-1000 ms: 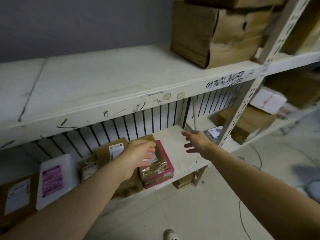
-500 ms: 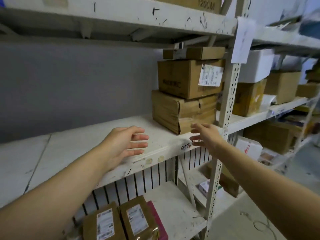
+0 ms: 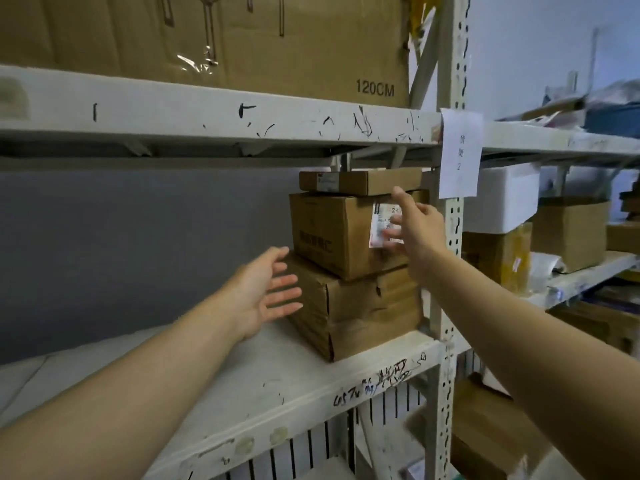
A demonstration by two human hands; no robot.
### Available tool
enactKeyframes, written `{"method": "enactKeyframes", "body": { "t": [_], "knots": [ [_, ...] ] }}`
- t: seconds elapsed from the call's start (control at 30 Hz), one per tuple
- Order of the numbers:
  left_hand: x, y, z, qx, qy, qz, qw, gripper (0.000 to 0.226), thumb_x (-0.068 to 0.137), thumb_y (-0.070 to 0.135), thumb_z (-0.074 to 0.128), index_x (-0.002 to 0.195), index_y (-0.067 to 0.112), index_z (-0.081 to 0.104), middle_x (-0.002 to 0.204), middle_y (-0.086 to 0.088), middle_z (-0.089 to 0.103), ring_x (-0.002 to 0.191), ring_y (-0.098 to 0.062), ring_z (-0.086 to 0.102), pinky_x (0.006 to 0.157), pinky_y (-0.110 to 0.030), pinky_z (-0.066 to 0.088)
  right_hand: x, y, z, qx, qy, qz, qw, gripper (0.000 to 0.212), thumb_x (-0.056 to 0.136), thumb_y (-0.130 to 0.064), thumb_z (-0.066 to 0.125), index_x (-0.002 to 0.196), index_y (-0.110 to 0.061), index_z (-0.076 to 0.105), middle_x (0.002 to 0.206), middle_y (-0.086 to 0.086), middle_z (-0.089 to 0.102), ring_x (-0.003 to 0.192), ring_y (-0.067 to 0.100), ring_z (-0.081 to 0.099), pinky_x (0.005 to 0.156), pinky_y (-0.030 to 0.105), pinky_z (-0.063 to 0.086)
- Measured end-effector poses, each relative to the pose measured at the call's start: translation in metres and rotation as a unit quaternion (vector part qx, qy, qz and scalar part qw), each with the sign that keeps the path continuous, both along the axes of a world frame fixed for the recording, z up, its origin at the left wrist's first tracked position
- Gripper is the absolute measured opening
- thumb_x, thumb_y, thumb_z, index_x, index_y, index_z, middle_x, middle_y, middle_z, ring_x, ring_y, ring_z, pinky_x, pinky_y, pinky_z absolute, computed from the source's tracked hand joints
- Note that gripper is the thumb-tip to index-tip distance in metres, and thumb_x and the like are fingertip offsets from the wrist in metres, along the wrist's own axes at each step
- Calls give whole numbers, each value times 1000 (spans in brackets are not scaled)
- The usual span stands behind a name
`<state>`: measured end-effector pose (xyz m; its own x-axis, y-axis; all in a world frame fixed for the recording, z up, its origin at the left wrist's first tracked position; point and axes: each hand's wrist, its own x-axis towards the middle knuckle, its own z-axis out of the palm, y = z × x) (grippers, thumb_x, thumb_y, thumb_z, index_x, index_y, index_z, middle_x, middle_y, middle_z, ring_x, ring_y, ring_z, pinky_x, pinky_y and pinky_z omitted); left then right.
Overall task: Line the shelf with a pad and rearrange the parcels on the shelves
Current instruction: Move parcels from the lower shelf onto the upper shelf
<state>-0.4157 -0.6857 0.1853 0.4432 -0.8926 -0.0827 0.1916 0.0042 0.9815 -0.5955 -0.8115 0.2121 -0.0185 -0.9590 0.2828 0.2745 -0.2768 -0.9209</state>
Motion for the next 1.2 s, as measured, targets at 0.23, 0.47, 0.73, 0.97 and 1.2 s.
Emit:
{"method": "enactKeyframes", "body": {
  "t": [0.23, 0.47, 0.73, 0.97, 1.2],
  "knots": [
    [-21, -35, 37, -32, -7, -2, 999, 53, 95, 39, 60, 139, 10, 48, 113, -13, 62, 105, -29, 64, 82, -42, 57, 1, -23, 37, 32, -42, 43, 998, 87, 83, -56, 74, 149, -16, 34, 122, 14, 59, 81, 25, 72, 54, 32, 62],
    [-27, -51, 54, -55, 4, 11, 998, 55, 94, 40, 63, 138, 10, 47, 114, -13, 63, 101, -28, 65, 83, -42, 58, 4, -41, 49, 34, -14, 18, 999, 86, 84, -52, 74, 151, -24, 28, 115, 16, 65, 81, 26, 71, 45, 27, 55],
    [-31, -58, 58, -62, 26, 8, 998, 70, 89, 51, 66, 141, 8, 45, 118, -16, 63, 101, -29, 67, 75, -39, 60, 0, -37, 51, 14, 19, 37, 999, 58, 89, -38, 65, 136, -15, 38, 96, 15, 66, 67, 20, 63, 51, 28, 52],
    [-39, -58, 64, -97, 60, -13, 993, 66, 83, 62, 66, 130, 19, 53, 102, -14, 73, 91, -27, 73, 69, -37, 60, 5, -18, 39, -29, 47, 104, 993, 48, 92, -35, 60, 132, -12, 45, 68, 7, 56, 43, 13, 51, 47, 23, 48],
    [-27, -56, 64, -123, 112, 46, 985, 35, 93, 31, 65, 123, 18, 53, 112, -19, 68, 98, -30, 70, 72, -38, 61, 8, -16, 30, -82, 91, 142, 982, 46, 96, -35, 58, 137, -16, 48, 62, 4, 63, 50, 16, 60, 57, 31, 55]
  ]
}}
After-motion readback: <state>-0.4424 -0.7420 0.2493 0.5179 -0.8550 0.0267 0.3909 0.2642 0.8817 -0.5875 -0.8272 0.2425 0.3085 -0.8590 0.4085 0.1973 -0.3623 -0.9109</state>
